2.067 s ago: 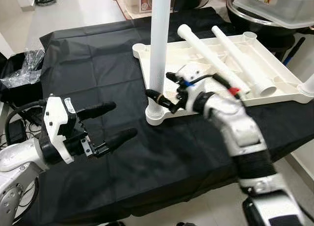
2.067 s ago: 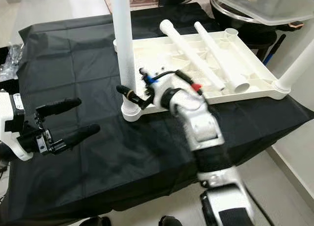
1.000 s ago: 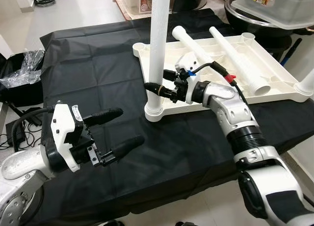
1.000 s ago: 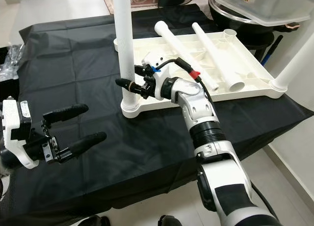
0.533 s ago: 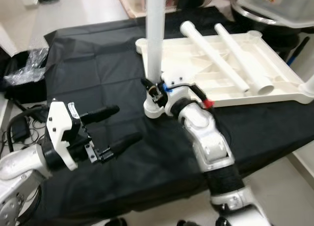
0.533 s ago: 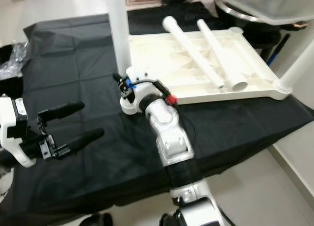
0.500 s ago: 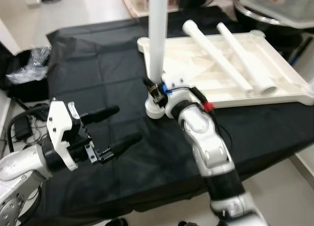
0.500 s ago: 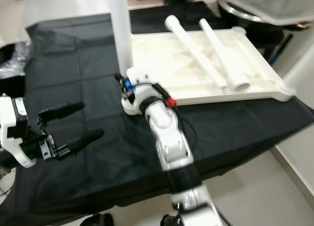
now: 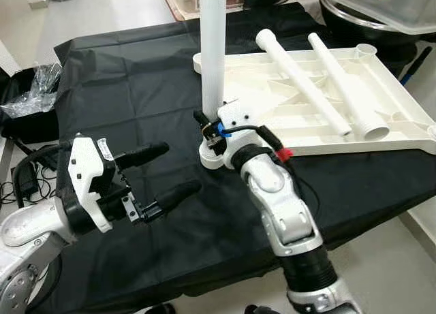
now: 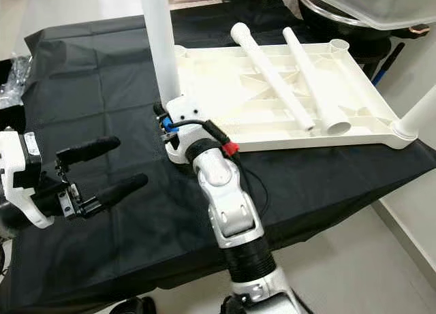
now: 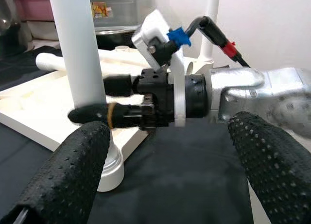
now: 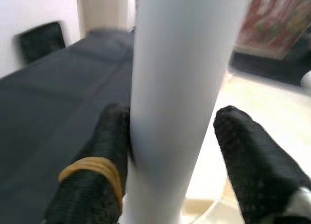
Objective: Building children table
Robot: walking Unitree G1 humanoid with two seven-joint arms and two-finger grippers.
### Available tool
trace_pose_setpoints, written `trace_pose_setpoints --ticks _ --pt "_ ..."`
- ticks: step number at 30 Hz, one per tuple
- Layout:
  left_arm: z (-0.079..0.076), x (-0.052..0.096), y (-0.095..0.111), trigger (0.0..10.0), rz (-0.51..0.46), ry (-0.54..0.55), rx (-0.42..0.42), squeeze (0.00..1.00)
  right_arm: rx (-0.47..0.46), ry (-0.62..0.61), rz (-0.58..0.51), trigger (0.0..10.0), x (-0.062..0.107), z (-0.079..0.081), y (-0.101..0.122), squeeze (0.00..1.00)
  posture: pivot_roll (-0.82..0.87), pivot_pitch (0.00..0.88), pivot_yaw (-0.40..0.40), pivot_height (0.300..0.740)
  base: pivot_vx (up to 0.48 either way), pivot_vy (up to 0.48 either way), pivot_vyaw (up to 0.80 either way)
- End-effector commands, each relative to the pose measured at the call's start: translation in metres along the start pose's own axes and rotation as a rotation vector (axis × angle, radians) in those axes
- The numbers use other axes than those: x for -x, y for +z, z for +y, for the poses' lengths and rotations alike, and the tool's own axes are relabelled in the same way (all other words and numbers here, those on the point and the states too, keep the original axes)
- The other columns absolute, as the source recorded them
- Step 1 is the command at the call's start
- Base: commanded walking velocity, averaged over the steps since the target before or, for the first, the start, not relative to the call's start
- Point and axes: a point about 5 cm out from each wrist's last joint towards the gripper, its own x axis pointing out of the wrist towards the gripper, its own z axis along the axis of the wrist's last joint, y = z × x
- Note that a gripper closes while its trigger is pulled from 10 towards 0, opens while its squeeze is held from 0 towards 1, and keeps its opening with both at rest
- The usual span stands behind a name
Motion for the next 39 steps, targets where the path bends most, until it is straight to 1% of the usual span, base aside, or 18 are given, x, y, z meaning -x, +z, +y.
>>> trace_pose_setpoints --ticks 1,2,3,5,7,8,9,11,12,13,14,15,16,23,24,28,34,39 --pt "-0.002 -0.001 -0.003 10.0 0.014 -0.012 0.024 0.00 -0.045 0.035 -0.011 10.0 0.001 -0.002 0.005 1.00 0.03 0.227 -0.028 0.740 0.000 0.000 0.00" --pt "-0.002 -0.001 -0.003 10.0 0.014 -0.013 0.024 0.00 -0.072 0.079 -0.025 10.0 0.002 -0.006 0.011 1.00 0.03 0.228 -0.028 0.740 0.000 0.000 0.00" --pt "-0.002 0.000 -0.003 10.0 0.017 -0.013 0.023 0.00 -0.063 0.139 -0.045 10.0 0.003 -0.016 0.017 1.00 0.04 0.228 -0.026 0.740 0.000 0.000 0.00" --pt "-0.001 0.001 -0.003 10.0 0.019 -0.013 0.022 0.00 -0.049 0.172 -0.056 10.0 0.004 -0.023 0.021 1.00 0.04 0.228 -0.025 0.740 0.000 0.000 0.00" --pt "-0.001 0.001 -0.003 10.0 0.019 -0.013 0.022 0.00 -0.049 0.172 -0.056 10.0 0.004 -0.023 0.021 1.00 0.04 0.228 -0.025 0.740 0.000 0.000 0.00" --pt "-0.001 0.002 -0.003 10.0 0.018 -0.011 0.021 0.00 -0.025 0.223 -0.056 10.0 0.003 -0.038 0.024 1.00 0.04 0.229 -0.027 0.740 0.000 0.000 0.00" --pt "-0.001 0.002 -0.003 10.0 0.018 -0.011 0.021 0.00 -0.025 0.223 -0.056 10.0 0.003 -0.038 0.024 1.00 0.04 0.229 -0.027 0.740 0.000 0.000 0.00" --pt "0.001 0.003 -0.002 10.0 0.019 -0.005 0.014 0.00 -0.005 0.300 -0.059 10.0 -0.004 -0.063 0.027 1.00 0.05 0.232 -0.025 0.740 0.000 0.000 0.00" --pt "0.001 0.003 -0.002 10.0 0.019 -0.005 0.014 0.00 -0.005 0.300 -0.059 10.0 -0.004 -0.063 0.027 1.00 0.05 0.232 -0.025 0.740 0.000 0.000 0.00" --pt "0.001 0.004 0.000 10.0 0.020 0.001 0.009 0.00 -0.069 0.404 -0.060 10.0 -0.009 -0.068 0.028 1.00 0.06 0.239 -0.026 0.740 0.000 0.000 0.00" --pt "0.001 0.004 0.000 10.0 0.020 0.001 0.009 0.00 -0.069 0.404 -0.060 10.0 -0.009 -0.068 0.028 1.00 0.06 0.239 -0.026 0.740 0.000 0.000 0.00" --pt "0.001 0.004 0.000 10.0 0.021 0.002 0.007 0.00 -0.114 0.459 -0.061 10.0 -0.010 -0.065 0.028 1.00 0.06 0.239 -0.026 0.740 0.000 0.000 0.00" --pt "0.002 0.006 0.001 10.0 0.028 0.013 0.000 0.00 -0.137 0.518 -0.060 10.0 -0.011 -0.063 0.028 0.00 0.08 0.246 -0.026 0.740 0.000 0.000 0.00" --pt "0.008 0.016 0.005 10.0 0.045 0.070 -0.017 0.00 -0.137 0.543 -0.071 10.0 -0.026 -0.071 0.032 0.00 0.10 0.255 -0.036 0.740 0.000 0.000 0.00" --pt "0.008 0.017 0.005 10.0 0.046 0.072 -0.017 0.00 -0.131 0.557 -0.070 0.0 -0.025 -0.072 0.033 0.00 0.10 0.257 -0.039 0.740 0.000 0.000 0.00" --pt "0.008 0.017 0.004 10.0 0.046 0.075 -0.017 0.00 -0.097 0.621 -0.067 0.0 -0.025 -0.077 0.033 0.00 0.09 0.261 -0.040 0.740 0.000 0.000 0.00" --pt "0.009 0.015 0.003 10.0 0.042 0.077 -0.014 0.00 -0.077 0.627 -0.067 0.0 -0.022 -0.083 0.033 0.00 0.08 0.255 -0.043 0.740 0.000 0.000 0.00" --pt "0.009 0.014 0.002 10.0 0.033 0.078 -0.010 0.00 -0.036 0.507 -0.063 0.0 -0.024 -0.077 0.030 0.00 0.07 0.248 -0.046 0.740 0.000 0.000 0.00"
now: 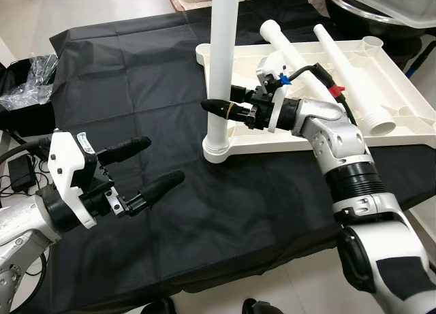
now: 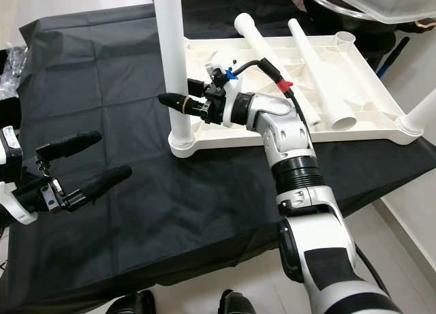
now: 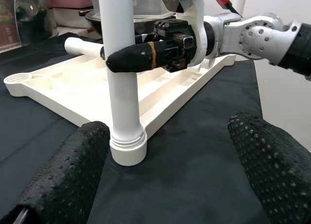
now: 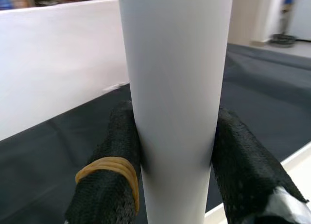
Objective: Building children table
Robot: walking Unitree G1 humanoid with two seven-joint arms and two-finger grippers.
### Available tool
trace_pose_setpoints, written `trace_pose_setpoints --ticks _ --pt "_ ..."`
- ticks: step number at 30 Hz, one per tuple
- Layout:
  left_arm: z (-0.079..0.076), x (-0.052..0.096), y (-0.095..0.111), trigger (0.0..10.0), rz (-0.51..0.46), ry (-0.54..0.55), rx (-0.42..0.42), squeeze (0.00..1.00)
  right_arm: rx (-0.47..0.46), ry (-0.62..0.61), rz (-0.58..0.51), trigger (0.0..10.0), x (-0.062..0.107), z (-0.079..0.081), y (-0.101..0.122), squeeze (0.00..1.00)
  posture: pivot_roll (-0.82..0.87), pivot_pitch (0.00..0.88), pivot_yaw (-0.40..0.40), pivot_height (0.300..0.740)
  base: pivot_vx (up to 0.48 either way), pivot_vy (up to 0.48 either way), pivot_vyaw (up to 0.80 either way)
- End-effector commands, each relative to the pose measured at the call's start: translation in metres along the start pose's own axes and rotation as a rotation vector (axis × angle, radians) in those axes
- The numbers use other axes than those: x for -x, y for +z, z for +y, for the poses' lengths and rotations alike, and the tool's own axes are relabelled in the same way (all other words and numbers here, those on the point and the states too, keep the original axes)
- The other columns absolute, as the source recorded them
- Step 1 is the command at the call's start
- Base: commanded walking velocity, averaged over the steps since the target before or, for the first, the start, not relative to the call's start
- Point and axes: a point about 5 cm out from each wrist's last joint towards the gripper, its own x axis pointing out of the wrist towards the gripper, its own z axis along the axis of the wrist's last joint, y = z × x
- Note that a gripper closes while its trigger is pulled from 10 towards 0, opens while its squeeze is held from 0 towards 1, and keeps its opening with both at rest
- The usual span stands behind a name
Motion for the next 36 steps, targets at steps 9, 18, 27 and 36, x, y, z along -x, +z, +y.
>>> trace_pose_setpoints --ticks 9,18,27,36 --pt "-0.001 -0.010 -0.004 10.0 -0.012 -0.014 0.008 0.00 0.017 -0.725 0.100 0.0 -0.006 0.057 -0.042 0.00 0.04 0.224 -0.033 0.740 0.000 0.000 0.00" --pt "0.002 -0.015 -0.002 10.0 -0.025 -0.027 0.000 0.00 0.013 -0.698 0.122 0.0 -0.018 0.081 -0.045 0.00 0.03 0.211 -0.033 0.740 0.000 0.000 0.00" --pt "0.002 -0.017 -0.002 10.0 -0.032 -0.029 0.000 0.00 -0.086 -0.585 0.037 10.0 -0.011 0.065 -0.020 1.00 0.03 0.211 -0.032 0.740 0.000 0.000 0.00" --pt "0.001 -0.017 -0.003 10.0 -0.030 -0.033 0.005 0.00 0.019 -0.384 -0.065 10.0 0.008 0.009 0.019 1.00 0.03 0.222 -0.036 0.740 0.000 0.000 0.00"
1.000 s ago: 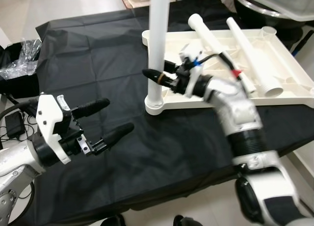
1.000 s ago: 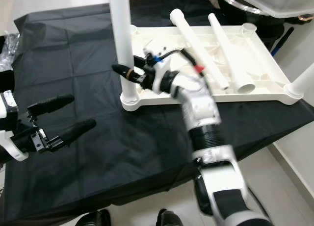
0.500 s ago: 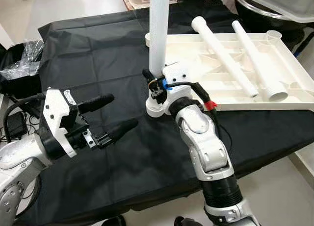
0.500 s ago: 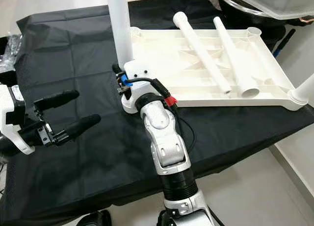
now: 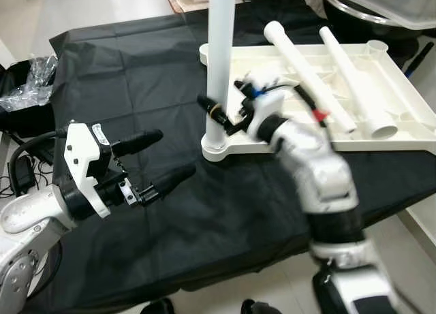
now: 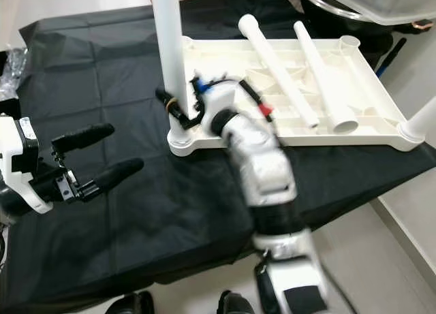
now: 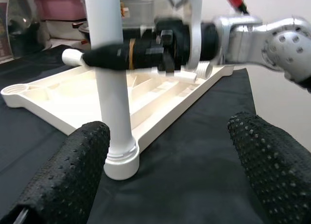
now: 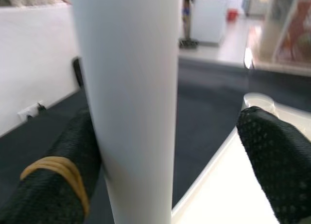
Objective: Building children table
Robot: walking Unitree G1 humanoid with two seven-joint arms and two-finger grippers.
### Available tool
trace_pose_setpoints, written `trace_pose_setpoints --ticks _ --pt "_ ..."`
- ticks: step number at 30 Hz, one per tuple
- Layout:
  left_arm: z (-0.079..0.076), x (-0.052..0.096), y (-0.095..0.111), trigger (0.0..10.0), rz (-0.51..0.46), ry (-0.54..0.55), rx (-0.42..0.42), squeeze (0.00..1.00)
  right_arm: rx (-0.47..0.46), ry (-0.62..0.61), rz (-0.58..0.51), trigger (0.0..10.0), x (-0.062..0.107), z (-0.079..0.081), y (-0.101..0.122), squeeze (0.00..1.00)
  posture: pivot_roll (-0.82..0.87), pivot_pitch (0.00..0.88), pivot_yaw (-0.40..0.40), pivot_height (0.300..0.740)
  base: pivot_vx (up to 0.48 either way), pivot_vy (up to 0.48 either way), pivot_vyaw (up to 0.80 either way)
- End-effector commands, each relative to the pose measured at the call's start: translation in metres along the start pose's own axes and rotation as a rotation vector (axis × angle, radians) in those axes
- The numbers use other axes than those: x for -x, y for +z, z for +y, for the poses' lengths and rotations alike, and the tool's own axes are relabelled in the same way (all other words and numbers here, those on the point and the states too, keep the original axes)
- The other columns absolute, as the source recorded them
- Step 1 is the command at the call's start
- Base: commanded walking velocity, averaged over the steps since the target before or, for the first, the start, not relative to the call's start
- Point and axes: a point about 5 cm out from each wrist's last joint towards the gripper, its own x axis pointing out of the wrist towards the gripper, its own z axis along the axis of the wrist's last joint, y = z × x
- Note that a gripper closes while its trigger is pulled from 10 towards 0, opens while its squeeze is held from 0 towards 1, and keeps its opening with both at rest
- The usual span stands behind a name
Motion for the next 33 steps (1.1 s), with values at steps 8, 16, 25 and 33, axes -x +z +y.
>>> trace_pose_setpoints --ticks 8,16,25,33 --pt "-0.005 0.003 -0.002 10.0 0.013 -0.007 0.006 0.00 -0.008 0.300 -0.047 10.0 -0.010 0.002 0.019 0.00 0.05 0.223 -0.039 0.740 0.000 0.000 0.00" --pt "-0.005 0.005 -0.001 10.0 0.016 -0.001 0.002 0.00 0.021 0.324 -0.061 0.0 -0.019 -0.003 0.030 0.00 0.06 0.227 -0.045 0.740 0.000 0.000 0.00" --pt "-0.005 0.004 -0.001 10.0 0.005 0.001 0.000 0.00 0.072 0.123 -0.031 0.0 -0.021 -0.009 0.025 0.00 0.05 0.222 -0.046 0.740 0.000 0.000 0.00" --pt "-0.002 0.002 0.001 10.0 -0.014 0.008 -0.005 0.00 0.098 -0.151 0.112 0.0 -0.016 0.035 -0.020 0.00 0.02 0.217 -0.051 0.740 0.000 0.000 0.00"
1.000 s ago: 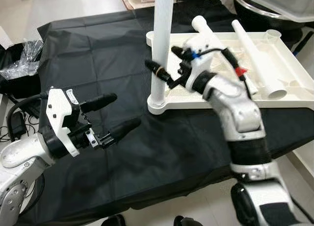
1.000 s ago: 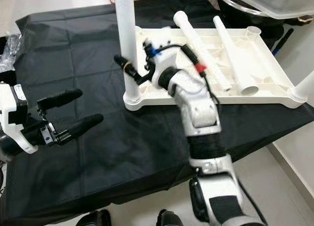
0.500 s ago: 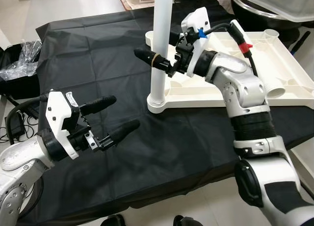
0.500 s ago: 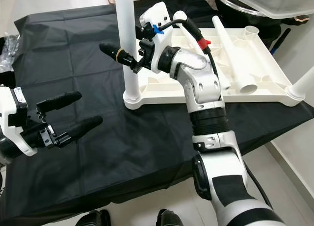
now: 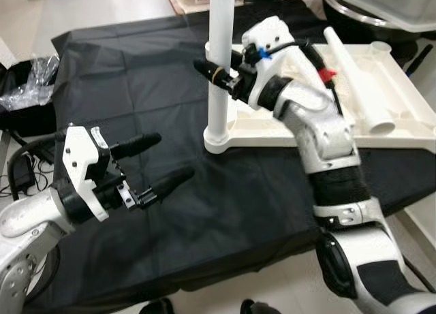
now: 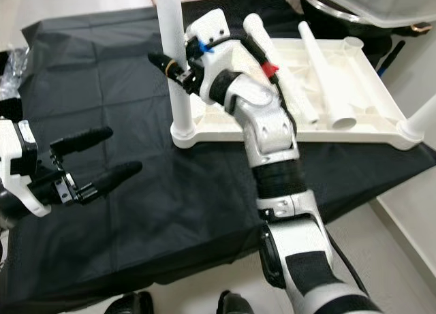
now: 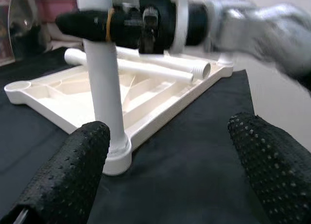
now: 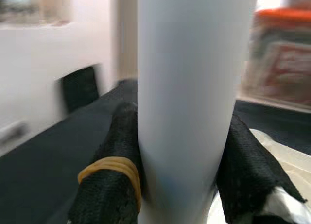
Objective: Building children table
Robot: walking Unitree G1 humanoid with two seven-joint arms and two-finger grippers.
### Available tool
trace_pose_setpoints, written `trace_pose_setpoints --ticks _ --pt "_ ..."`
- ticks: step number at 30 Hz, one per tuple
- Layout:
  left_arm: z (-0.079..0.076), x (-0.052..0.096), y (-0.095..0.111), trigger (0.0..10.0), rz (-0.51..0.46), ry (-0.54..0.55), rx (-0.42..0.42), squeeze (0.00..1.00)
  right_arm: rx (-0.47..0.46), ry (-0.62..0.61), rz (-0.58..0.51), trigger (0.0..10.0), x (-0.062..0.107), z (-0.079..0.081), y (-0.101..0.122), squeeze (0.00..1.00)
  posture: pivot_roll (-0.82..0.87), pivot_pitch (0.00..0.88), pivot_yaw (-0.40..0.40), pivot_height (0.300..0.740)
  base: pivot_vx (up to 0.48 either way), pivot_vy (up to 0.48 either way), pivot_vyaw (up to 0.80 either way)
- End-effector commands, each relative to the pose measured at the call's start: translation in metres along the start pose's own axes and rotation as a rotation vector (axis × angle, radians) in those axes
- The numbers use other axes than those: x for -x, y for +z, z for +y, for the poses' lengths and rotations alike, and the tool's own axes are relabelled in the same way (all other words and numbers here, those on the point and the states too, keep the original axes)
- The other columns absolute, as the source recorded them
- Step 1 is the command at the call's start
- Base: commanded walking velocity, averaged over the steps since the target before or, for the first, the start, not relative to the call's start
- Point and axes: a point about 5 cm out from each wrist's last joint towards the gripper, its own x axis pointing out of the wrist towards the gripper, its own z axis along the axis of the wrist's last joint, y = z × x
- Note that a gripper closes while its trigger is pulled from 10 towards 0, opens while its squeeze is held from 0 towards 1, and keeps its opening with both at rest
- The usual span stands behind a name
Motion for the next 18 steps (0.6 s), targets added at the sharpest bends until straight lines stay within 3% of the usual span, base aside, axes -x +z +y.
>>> trace_pose_setpoints --ticks 1,2,3,4,6,15,16,17,18 --pt "-0.001 -0.002 0.000 10.0 -0.013 -0.001 0.001 0.00 0.046 -0.128 0.221 0.0 0.011 0.017 -0.040 0.00 0.02 0.214 -0.048 0.740 0.000 0.000 0.00" --pt "-0.001 -0.002 0.000 10.0 -0.013 -0.001 0.001 0.00 0.046 -0.128 0.221 0.0 0.011 0.017 -0.040 0.00 0.02 0.214 -0.048 0.740 0.000 0.000 0.00" --pt "-0.001 -0.003 -0.001 10.0 -0.016 -0.003 0.003 0.00 0.037 -0.157 0.256 0.0 0.015 0.031 -0.047 0.00 0.02 0.211 -0.047 0.740 0.000 0.000 0.00" --pt "-0.001 -0.003 -0.001 10.0 -0.016 -0.003 0.003 0.00 0.037 -0.157 0.256 0.0 0.015 0.031 -0.047 0.00 0.02 0.211 -0.047 0.740 0.000 0.000 0.00" --pt "-0.002 -0.004 -0.002 10.0 -0.019 -0.008 0.006 0.00 -0.003 -0.183 0.281 0.0 0.014 0.046 -0.048 0.00 0.01 0.206 -0.046 0.740 0.000 0.000 0.00" --pt "-0.001 -0.006 -0.002 10.0 -0.023 -0.011 0.006 0.00 -0.074 -0.230 0.277 0.0 0.008 0.044 -0.044 0.00 0.01 0.198 -0.045 0.740 0.000 0.000 0.00" --pt "-0.002 -0.007 -0.002 10.0 -0.026 -0.013 0.007 0.00 -0.117 -0.232 0.268 2.8 0.006 0.041 -0.042 0.00 0.00 0.196 -0.041 0.740 0.000 0.000 0.00" --pt "-0.001 -0.008 -0.002 10.0 -0.026 -0.015 0.007 0.00 -0.104 -0.210 0.260 10.0 0.005 0.038 -0.040 0.00 0.00 0.196 -0.040 0.740 0.000 0.000 0.00" --pt "-0.001 -0.008 -0.002 10.0 -0.026 -0.015 0.007 0.00 -0.104 -0.210 0.260 10.0 0.005 0.038 -0.040 0.00 0.00 0.196 -0.040 0.740 0.000 0.000 0.00"
